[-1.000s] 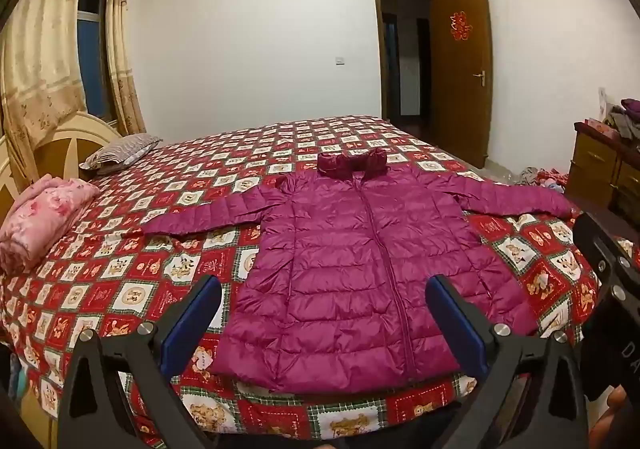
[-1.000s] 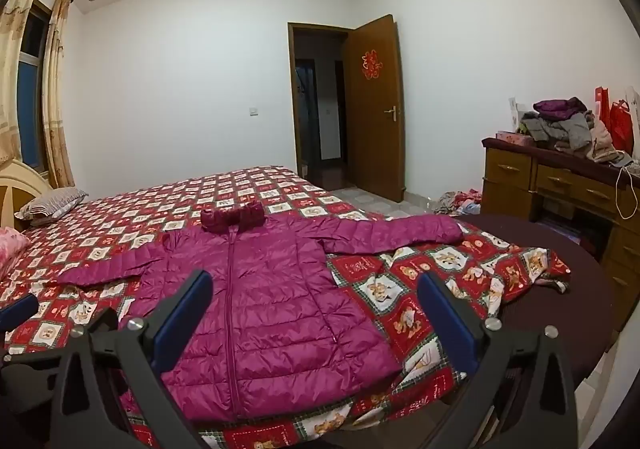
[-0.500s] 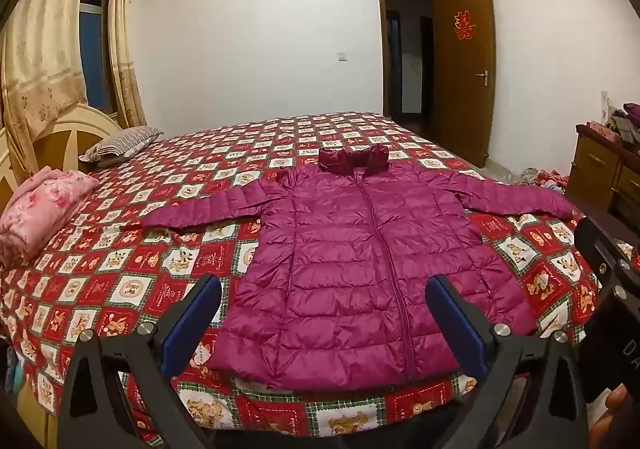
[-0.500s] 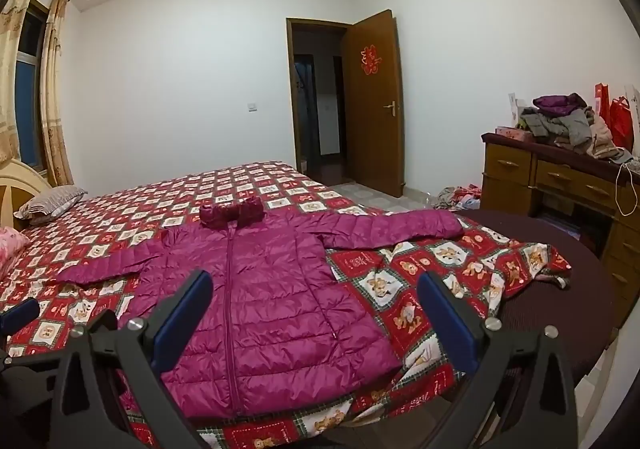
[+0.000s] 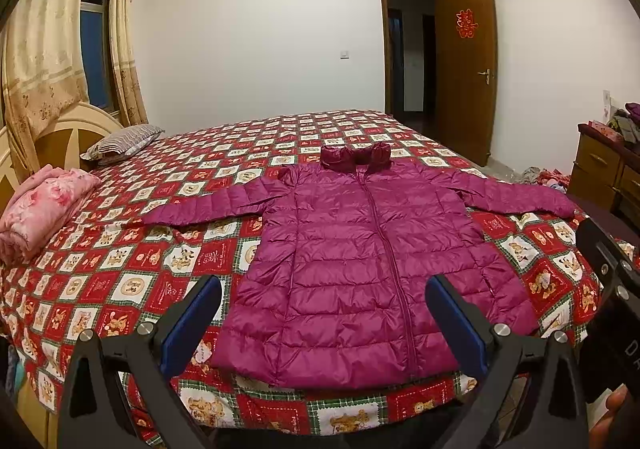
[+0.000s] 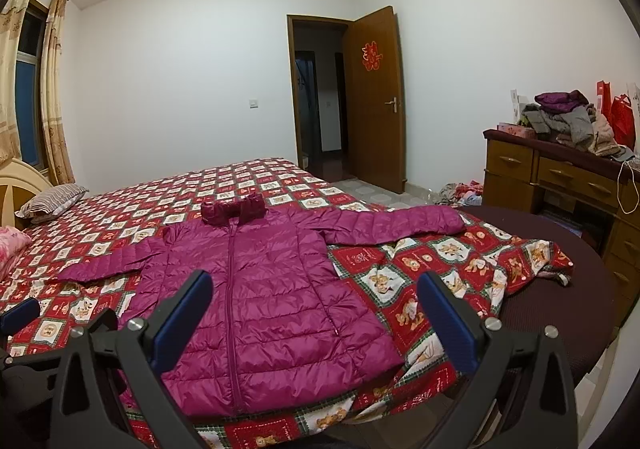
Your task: Fold large clothes
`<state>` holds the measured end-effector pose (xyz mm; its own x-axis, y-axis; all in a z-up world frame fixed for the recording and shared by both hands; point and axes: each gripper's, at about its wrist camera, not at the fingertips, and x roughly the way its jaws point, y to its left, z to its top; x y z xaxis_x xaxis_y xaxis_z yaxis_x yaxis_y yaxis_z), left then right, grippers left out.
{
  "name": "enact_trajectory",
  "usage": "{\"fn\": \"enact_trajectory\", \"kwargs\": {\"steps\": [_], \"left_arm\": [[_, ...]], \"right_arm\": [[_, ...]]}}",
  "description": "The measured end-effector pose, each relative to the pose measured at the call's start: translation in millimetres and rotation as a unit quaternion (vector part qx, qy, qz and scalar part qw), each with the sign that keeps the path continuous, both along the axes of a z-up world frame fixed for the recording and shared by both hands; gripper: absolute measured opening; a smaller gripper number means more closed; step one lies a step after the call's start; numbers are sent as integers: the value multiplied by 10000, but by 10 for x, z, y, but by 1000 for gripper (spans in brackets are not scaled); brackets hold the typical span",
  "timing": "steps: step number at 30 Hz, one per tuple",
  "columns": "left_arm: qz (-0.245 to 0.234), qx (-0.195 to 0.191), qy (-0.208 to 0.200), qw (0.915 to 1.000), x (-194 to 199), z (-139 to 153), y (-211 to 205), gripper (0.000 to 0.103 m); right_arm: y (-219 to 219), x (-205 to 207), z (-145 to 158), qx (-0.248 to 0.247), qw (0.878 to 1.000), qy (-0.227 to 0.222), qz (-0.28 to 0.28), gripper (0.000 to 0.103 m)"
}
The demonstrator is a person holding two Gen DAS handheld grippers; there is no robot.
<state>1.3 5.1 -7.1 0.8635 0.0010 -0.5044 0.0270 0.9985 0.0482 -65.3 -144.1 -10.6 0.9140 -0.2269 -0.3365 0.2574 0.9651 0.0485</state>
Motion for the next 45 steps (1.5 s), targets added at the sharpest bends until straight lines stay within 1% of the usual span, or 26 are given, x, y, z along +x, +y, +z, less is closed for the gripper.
{"fn": "enact_trajectory", "kwargs": {"steps": [45], "left_arm": [[20, 8, -33, 10000, 16, 41, -12, 102]], "right_arm": [[3, -3, 1, 9, 10000, -10, -12, 103]]}}
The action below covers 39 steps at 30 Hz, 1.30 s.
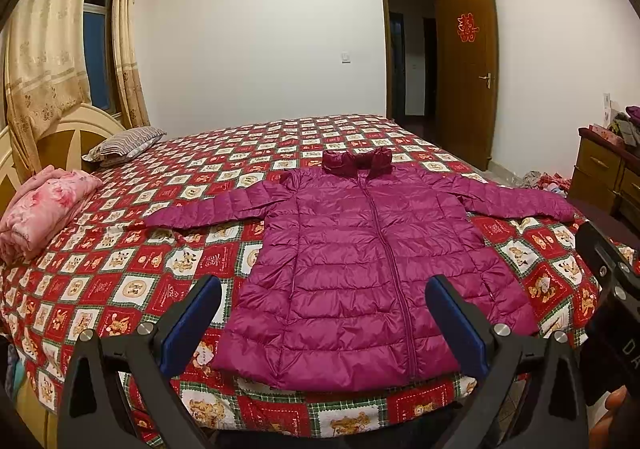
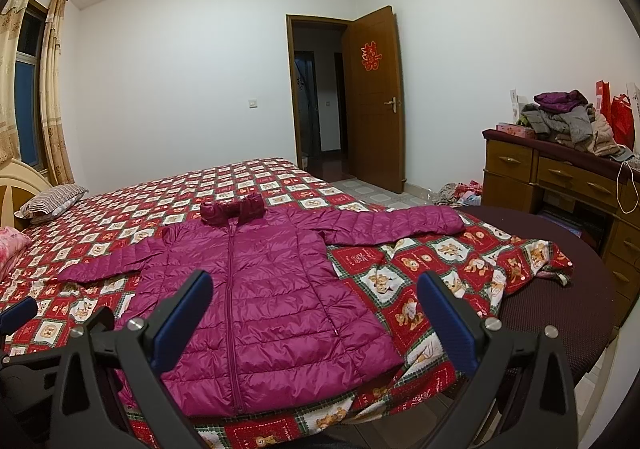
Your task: Fold large clothes
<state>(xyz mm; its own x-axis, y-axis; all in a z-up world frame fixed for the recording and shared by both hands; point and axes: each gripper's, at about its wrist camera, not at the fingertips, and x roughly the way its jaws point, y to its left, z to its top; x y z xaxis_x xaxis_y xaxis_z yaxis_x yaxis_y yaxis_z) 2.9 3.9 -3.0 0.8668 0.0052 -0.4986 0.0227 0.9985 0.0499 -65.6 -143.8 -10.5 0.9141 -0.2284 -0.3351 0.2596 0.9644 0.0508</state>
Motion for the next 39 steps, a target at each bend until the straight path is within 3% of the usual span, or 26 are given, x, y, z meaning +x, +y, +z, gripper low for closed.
{"fn": "enact_trajectory", "kwargs": {"steps": [23, 39], "left_arm": [[-1, -13, 37, 10000, 21, 8, 8, 102], [52, -115, 278, 9995, 298, -187, 191, 102]], "right_arm": [[-48, 132, -39, 86, 9994, 331, -31, 103], [-180, 525, -167, 393, 9943, 987, 23, 103]]}}
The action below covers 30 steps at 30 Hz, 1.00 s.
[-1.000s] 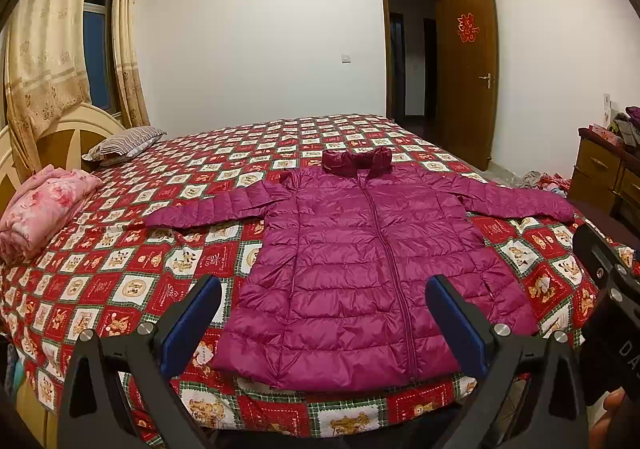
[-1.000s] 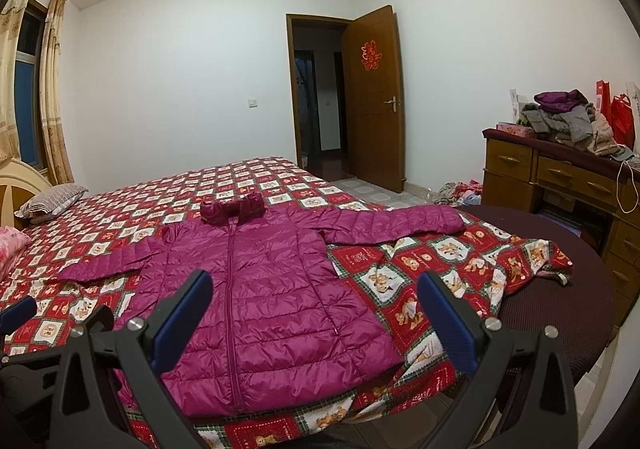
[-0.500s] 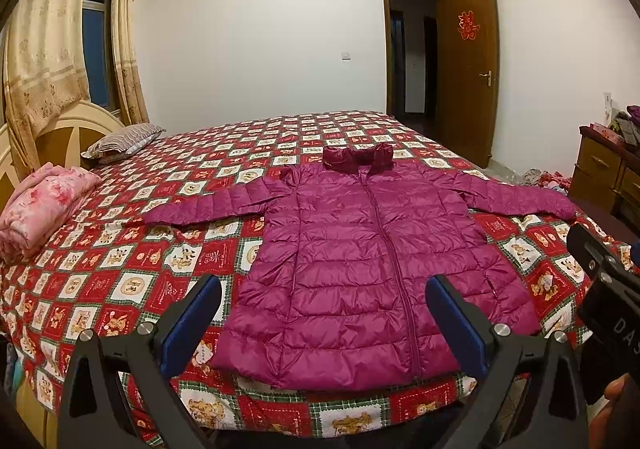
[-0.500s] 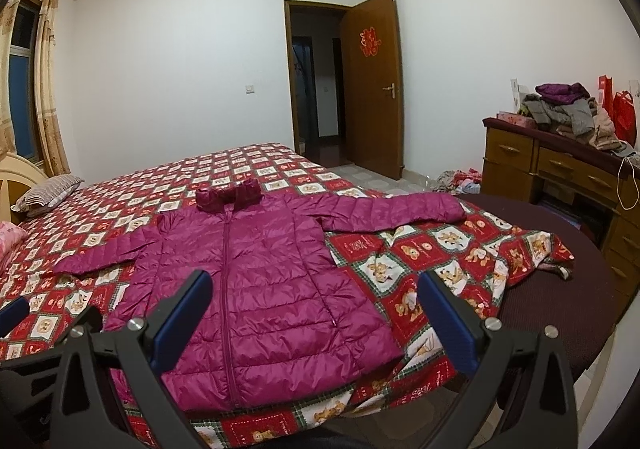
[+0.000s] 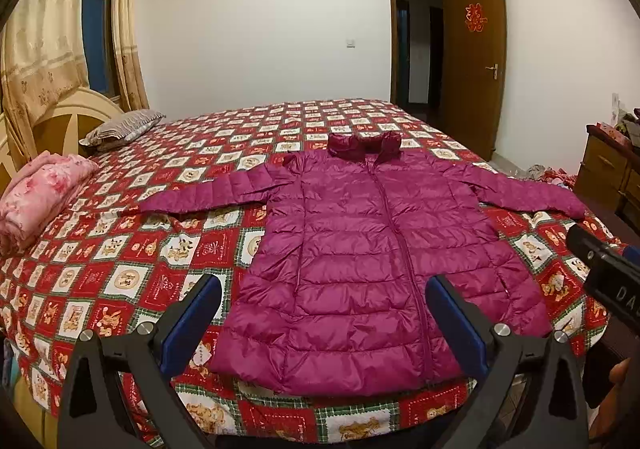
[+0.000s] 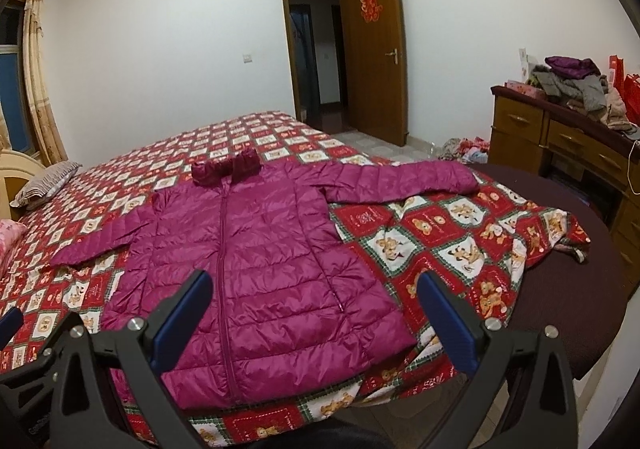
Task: Fold large clothes
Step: 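Grasp the jacket sleeve cuff with the right gripper and lift it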
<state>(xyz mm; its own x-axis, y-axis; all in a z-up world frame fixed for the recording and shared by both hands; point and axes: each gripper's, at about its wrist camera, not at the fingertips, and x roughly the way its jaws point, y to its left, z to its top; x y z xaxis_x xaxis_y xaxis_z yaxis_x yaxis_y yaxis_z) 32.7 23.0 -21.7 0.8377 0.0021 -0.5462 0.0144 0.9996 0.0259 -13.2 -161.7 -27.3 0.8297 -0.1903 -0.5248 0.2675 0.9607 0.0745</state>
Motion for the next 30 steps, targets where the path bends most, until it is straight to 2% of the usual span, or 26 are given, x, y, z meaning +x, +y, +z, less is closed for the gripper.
{"fn": "enact_trajectory", "kwargs": {"steps": [3, 6, 10, 15, 19, 21, 24, 28, 30], "left_arm": [[-85, -84, 93, 9999, 141, -35, 48, 102], [-214, -325, 198, 9990, 308, -46, 129, 102], [-286, -629, 531, 9962, 733, -112, 270, 102], [-272, -645, 567, 9959, 1255, -151, 458, 102], [-168, -625, 492, 9967, 1689, -148, 608, 102], [-17, -581, 363, 9976, 1931, -176, 679, 102], [225, -426, 290, 9984, 2277, -318, 736, 102], [351, -432, 635, 9964, 2684, -676, 782, 102], [460, -528, 714, 9950, 2786, -848, 817, 102]], "right_arm": [[-50, 99, -7, -11, 9999, 95, -45, 103], [-119, 241, -1, -22, 9998, 194, -88, 103], [-285, 546, -22, 70, 9992, 400, -45, 103], [-745, 972, -99, 157, 9982, 480, -329, 103], [-1356, 1391, -177, 322, 9943, 699, -743, 103], [-1810, 1594, -226, 426, 9896, 719, -1169, 103], [-2390, 1786, -306, 745, 9806, 623, -1705, 96], [-3192, 1993, -587, 1371, 9562, 626, -2509, 88], [-3390, 2055, -713, 1630, 9470, 642, -2691, 86]]}}
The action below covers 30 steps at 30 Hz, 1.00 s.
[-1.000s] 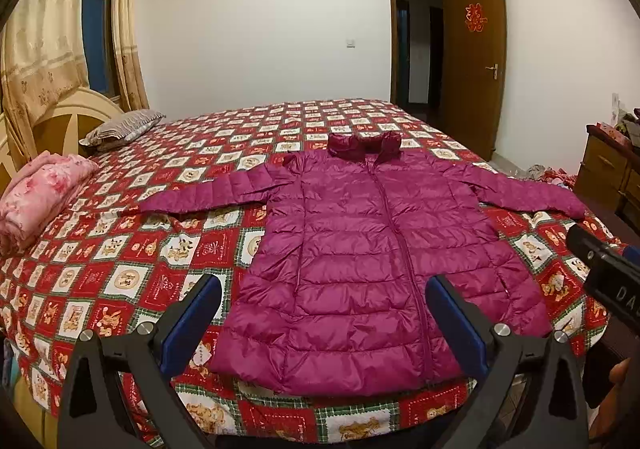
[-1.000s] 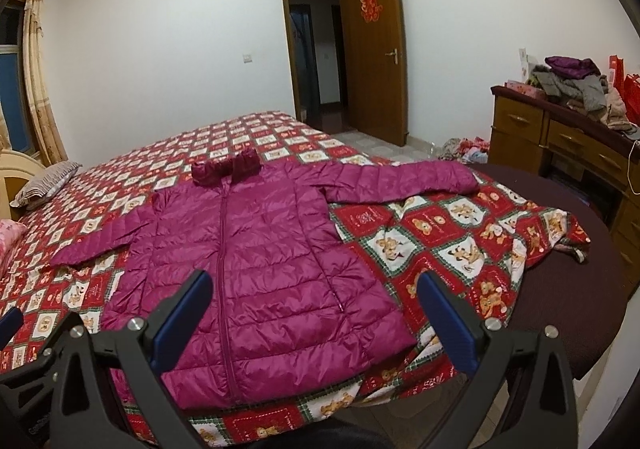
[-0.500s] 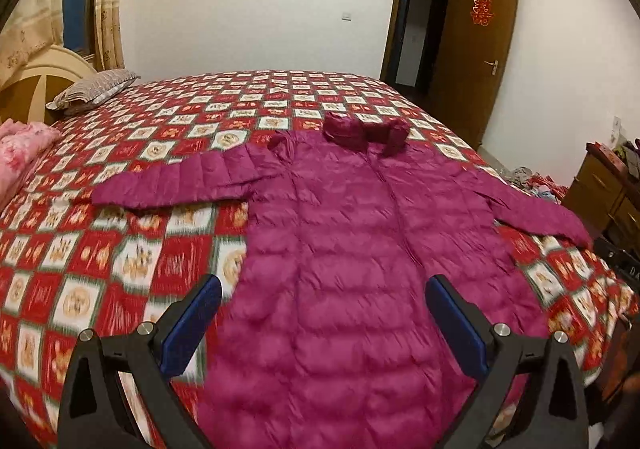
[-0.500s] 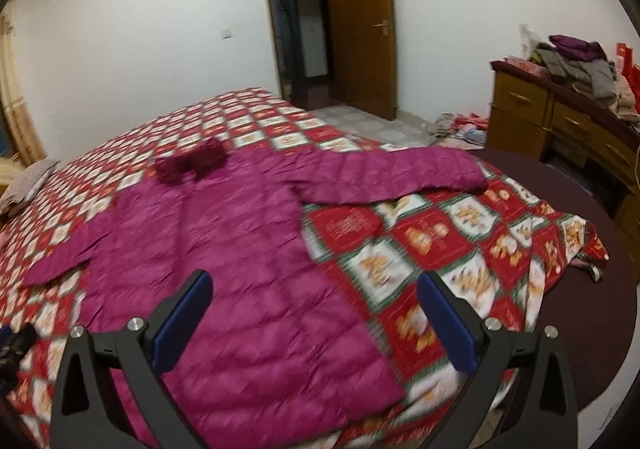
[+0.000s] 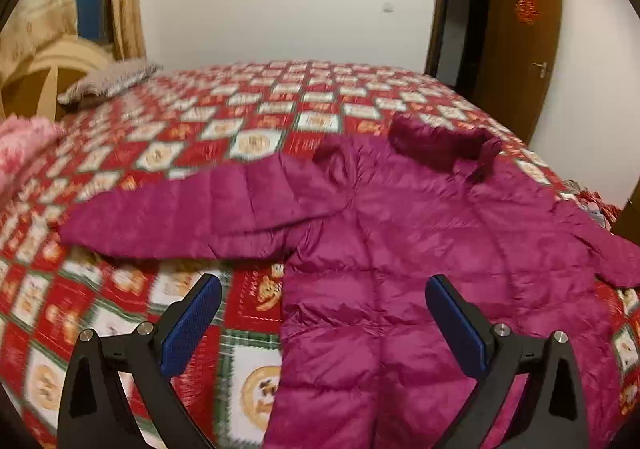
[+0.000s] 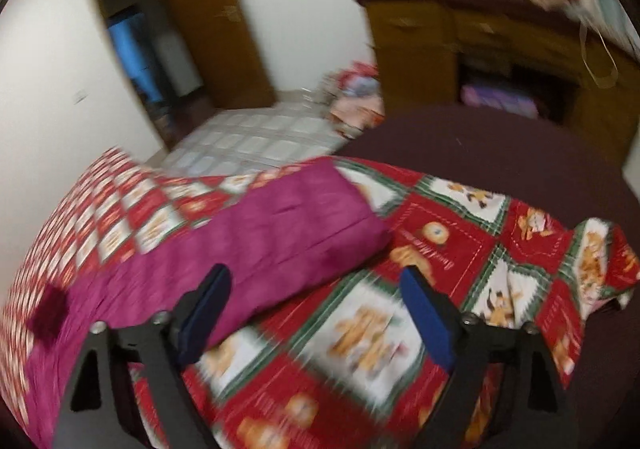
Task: Fold large clothes
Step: 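Grasp the jacket sleeve cuff with the right gripper and lift it, then fold the held sleeve across the jacket body with the right gripper, release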
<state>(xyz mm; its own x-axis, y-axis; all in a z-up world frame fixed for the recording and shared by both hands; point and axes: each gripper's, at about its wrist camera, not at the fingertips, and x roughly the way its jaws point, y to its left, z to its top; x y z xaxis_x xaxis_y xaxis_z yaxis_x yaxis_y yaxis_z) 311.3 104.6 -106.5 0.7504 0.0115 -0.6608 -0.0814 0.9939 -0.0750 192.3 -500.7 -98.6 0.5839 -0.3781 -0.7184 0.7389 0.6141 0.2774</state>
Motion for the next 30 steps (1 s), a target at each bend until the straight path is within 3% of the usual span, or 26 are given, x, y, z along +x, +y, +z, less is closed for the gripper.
{"fn": "enact_trajectory", "kwargs": {"steps": [5, 7, 10, 12, 13, 16, 19, 23, 27, 30], "left_arm": [[148, 149, -34, 9998, 96, -292, 4, 102], [147, 154, 60, 9998, 132, -394, 20, 102], [218, -87, 402, 9989, 220, -529, 111, 102], [261, -311, 552, 9977, 252, -589, 181, 102], [255, -426, 609, 9969, 264, -616, 208, 102], [241, -542, 602, 9964, 259, -633, 234, 102], [241, -503, 629, 9965, 275, -648, 210, 102], [227, -599, 582, 9962, 264, -641, 237, 102], [204, -839, 486, 9951, 240, -638, 296, 102], [190, -966, 443, 9942, 232, -640, 326, 102]], "right_arm": [[-168, 234, -255, 141, 9997, 205, -23, 76], [-163, 309, -362, 265, 9989, 387, 43, 63], [-173, 327, -390, 27, 9992, 389, 17, 48], [-179, 340, -390, -7, 9992, 405, 40, 42], [-168, 350, -378, -10, 9992, 396, 85, 32], [-75, 470, -324, -377, 9964, 690, 325, 17], [98, 528, -115, -727, 9932, 706, 579, 14], [616, 583, 410, -1424, 9817, 393, 1198, 14], [1405, 693, 833, -1960, 9590, 116, 2043, 14], [1952, 793, 944, -2060, 9439, -29, 2579, 14]]}}
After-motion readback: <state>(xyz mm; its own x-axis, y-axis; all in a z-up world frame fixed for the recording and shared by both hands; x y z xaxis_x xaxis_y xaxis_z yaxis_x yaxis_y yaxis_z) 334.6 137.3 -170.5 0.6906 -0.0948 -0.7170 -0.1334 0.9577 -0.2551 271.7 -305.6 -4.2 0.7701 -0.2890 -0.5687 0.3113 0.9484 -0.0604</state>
